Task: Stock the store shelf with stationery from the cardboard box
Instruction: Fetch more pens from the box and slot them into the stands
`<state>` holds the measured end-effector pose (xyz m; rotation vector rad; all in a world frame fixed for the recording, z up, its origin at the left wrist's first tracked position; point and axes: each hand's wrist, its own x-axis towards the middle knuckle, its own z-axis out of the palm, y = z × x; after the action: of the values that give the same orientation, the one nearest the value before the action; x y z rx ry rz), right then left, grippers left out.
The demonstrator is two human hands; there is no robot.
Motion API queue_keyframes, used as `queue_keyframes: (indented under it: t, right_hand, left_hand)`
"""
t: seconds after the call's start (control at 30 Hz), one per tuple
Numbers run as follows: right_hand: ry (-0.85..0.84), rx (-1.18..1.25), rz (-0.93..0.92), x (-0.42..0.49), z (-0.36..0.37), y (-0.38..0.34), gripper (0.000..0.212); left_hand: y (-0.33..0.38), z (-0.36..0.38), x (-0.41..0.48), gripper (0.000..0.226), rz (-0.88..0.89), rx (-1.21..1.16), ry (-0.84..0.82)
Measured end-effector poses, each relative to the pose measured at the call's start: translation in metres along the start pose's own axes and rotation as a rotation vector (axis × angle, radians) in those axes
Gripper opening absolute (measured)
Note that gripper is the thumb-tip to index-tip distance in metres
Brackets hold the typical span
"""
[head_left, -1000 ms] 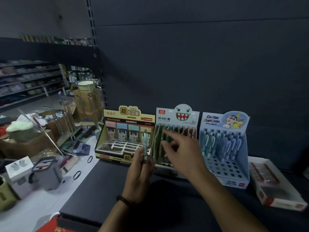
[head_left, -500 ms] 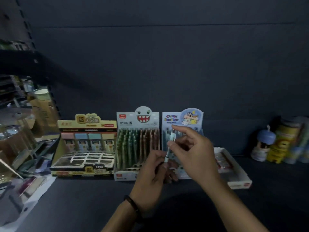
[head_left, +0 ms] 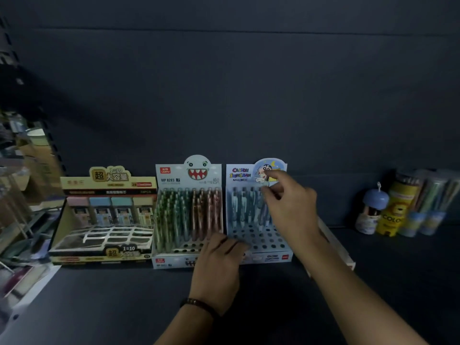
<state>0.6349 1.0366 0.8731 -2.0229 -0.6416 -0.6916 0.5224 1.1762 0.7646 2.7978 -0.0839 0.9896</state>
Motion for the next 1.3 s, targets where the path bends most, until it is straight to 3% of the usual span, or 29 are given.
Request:
queue_keyframes:
  t: [0.17,0.53,0.7,0.83,1.0,1.1,1.17,1.3]
  right_hand:
    - [0.057,-0.053,-0.101,-0.004,0.018,0.01,0.028]
    - [-0.002,-0.168,-0.17,-0.003,0.039,0.009,0.017]
    - [-0.281,-0.343,-0.001,0.0,0.038,-0.001,0.023]
    - [-0.345,-0.379,0.064,0.002,0.031,-0.011,0.019]
    - [-0.299,-0.277,0.103,-0.017,0.006,-0.027,0.036]
    - [-0.208,-0.312,0.09,-0.049,-0.018,-0.029,0.027]
    - [-0.15,-0.334,0.107,-0.072,-0.038,-0.027,0.021]
    - [-0.191,-0.362,0.232,-0.126,-0.089,-0.017,0.012]
  left_hand:
    - [0.002,-0.002,-0.004,0.049,-0.027,0.035,-0.04]
    - [0.007,0.0,-0.005,0.04,-0.053,0.008,-0.063]
    - [0.007,-0.003,-0.006,0.04,-0.059,-0.012,-0.095]
    - [0.005,-0.006,-0.006,0.041,-0.073,-0.045,-0.12]
    - [0.005,-0.014,-0.004,0.04,-0.133,-0.157,-0.161]
    - [0.008,-0.018,-0.007,0.039,-0.143,-0.207,-0.161]
    - [0.011,-0.02,-0.009,0.034,-0.096,-0.234,-0.163]
    - [0.033,-0.033,-0.016,0.019,0.1,-0.275,-0.193]
